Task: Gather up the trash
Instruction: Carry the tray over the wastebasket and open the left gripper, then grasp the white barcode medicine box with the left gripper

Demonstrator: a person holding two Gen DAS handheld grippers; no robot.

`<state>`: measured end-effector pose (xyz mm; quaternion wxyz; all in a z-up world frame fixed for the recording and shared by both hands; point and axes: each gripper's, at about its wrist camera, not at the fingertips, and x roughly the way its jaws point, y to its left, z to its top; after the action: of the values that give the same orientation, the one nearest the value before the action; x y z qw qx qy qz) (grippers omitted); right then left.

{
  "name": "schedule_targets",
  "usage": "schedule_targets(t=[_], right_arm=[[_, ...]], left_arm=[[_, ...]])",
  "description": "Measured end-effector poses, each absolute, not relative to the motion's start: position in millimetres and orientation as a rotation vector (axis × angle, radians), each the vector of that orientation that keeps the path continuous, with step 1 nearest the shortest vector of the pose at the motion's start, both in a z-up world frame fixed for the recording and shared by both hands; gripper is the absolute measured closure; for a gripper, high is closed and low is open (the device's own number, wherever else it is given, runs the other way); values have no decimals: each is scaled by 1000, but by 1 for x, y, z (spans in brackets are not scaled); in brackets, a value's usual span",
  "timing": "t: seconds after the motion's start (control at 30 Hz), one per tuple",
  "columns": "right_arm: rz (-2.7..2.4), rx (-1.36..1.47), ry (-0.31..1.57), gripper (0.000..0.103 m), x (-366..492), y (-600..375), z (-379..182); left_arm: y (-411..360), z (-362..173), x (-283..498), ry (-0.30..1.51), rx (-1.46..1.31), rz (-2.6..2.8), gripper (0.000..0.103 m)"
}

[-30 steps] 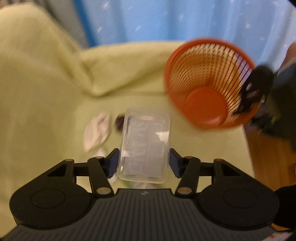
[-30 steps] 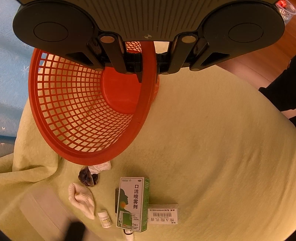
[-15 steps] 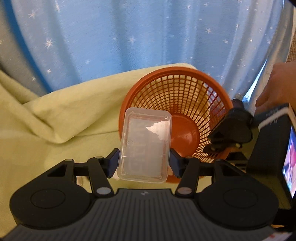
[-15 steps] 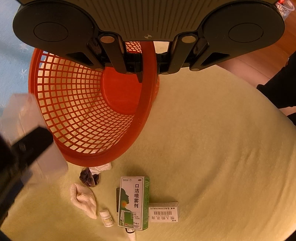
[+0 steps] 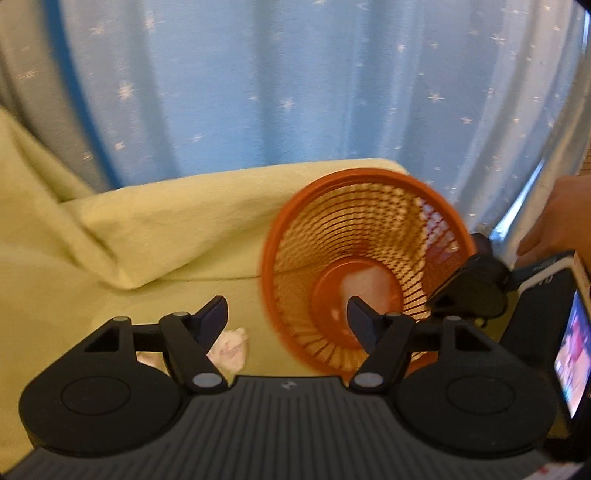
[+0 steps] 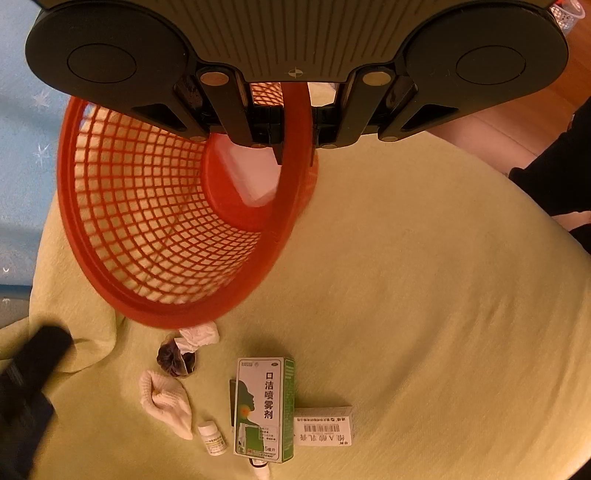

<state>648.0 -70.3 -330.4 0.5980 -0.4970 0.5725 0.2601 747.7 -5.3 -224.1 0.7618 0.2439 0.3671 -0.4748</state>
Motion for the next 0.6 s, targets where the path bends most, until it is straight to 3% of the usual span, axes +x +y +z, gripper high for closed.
schedule_targets(t=[0.6], right_arm=[[593, -1147, 1318, 100, 648, -71, -326]], left_arm=[[83, -284, 729, 993, 473, -661, 34]])
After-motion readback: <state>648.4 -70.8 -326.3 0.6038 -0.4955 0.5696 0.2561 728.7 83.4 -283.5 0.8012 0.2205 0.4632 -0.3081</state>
